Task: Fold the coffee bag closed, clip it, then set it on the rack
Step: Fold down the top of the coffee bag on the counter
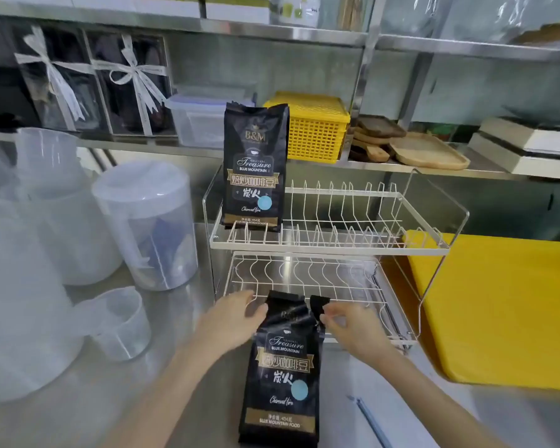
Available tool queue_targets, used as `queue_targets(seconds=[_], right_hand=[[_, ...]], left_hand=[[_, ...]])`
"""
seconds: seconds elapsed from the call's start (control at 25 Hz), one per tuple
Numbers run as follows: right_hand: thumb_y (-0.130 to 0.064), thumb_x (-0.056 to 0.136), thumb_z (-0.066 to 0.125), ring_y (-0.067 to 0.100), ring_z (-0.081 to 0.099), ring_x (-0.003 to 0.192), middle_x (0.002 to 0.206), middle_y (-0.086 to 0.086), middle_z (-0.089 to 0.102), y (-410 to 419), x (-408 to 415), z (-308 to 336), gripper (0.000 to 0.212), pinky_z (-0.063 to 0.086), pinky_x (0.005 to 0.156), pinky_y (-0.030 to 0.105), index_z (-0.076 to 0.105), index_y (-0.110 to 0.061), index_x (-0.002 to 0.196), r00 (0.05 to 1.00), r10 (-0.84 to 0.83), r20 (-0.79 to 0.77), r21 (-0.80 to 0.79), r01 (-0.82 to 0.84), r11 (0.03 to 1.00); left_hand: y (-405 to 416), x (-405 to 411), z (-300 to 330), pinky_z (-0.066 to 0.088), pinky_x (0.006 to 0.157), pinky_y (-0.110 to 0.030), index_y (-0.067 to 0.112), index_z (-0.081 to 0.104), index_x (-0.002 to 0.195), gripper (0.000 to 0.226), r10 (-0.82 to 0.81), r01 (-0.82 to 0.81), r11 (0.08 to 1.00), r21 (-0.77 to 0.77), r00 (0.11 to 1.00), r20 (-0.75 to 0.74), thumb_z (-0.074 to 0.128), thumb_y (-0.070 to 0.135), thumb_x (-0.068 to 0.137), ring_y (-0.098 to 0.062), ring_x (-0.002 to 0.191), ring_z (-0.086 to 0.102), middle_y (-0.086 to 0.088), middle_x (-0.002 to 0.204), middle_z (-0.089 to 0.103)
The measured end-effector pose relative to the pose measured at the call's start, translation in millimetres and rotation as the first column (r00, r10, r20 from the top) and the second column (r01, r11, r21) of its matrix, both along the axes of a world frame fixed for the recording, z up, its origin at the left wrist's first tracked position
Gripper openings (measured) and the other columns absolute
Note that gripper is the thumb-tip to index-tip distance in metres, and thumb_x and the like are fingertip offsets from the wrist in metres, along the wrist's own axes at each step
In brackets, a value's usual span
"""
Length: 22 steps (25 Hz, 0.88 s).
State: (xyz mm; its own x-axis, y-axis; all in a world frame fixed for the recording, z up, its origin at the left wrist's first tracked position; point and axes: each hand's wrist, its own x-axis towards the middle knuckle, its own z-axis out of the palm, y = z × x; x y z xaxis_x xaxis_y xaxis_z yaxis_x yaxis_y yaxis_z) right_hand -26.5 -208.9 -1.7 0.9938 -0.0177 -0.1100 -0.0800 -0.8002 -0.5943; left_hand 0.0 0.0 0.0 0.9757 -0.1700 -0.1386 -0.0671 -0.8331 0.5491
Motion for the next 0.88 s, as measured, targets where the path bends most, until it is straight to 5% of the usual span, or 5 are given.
queue_targets(seconds=[0.16,0.32,0.52,0.68,0.88], right_hand=[[-0.028,0.086,0.051,0.024,0.059,0.109,0.119,0.007,0.065,2.4,4.0,-29.8,0.031,0.049,0.093,0.036,0.06,-0.013,0.112,0.995,-0.035,-0.096,-0.006,0.034,0.999],[-0.025,0.085,0.051,0.031,0.061,0.104,0.113,0.013,0.068,3.1,5.4,-48.0,0.028,0.05,0.09,0.039,0.062,-0.009,0.106,0.988,-0.065,-0.137,0.011,0.067,0.998],[-0.017,0.084,0.054,0.023,0.062,0.103,0.112,0.011,0.068,7.7,1.4,-52.1,0.031,0.044,0.087,0.025,0.058,-0.008,0.114,0.984,-0.139,-0.11,0.162,0.156,0.974],[-0.018,0.082,0.058,0.018,0.061,0.086,0.098,0.011,0.071,14.8,-14.6,-51.0,0.016,0.043,0.063,0.018,0.063,-0.012,0.096,0.982,-0.177,-0.068,0.278,0.189,0.942],[-0.018,0.08,0.062,0.004,0.057,0.066,0.072,0.0,0.064,24.9,-49.9,-48.4,0.011,0.041,0.055,0.011,0.056,-0.02,0.071,0.968,-0.241,0.069,0.382,0.197,0.903]], left_hand=[[-4.0,-3.4,-25.2,0.045,0.097,-0.036,0.01,0.042,0.127,0.049,-0.004,0.011,0.998,0.062,0.993,-0.121,0.039,0.041,0.089,-0.024,0.116,0.054,-0.009,0.13,0.056],[-8.2,-8.7,-37.0,0.045,0.088,-0.03,0.01,0.052,0.116,0.035,-0.009,0.001,0.999,-0.054,0.99,-0.142,0.041,0.032,0.091,-0.022,0.107,0.059,-0.009,0.121,0.062],[-11.7,-18.0,-39.8,0.039,0.093,-0.027,0.011,0.047,0.124,0.036,0.078,-0.095,0.978,-0.185,0.992,-0.099,0.042,0.026,0.091,-0.021,0.113,0.055,-0.007,0.125,0.06],[-7.1,-34.4,-44.8,0.044,0.091,-0.032,0.011,0.052,0.118,0.034,0.155,-0.161,0.95,-0.268,0.987,-0.042,0.045,0.029,0.09,-0.018,0.103,0.058,-0.006,0.116,0.063],[0.3,-68.5,-44.0,0.041,0.067,-0.004,0.02,0.058,0.094,0.017,0.241,-0.215,0.859,-0.464,0.971,-0.004,0.052,0.033,0.085,0.0,0.081,0.057,0.009,0.086,0.061]])
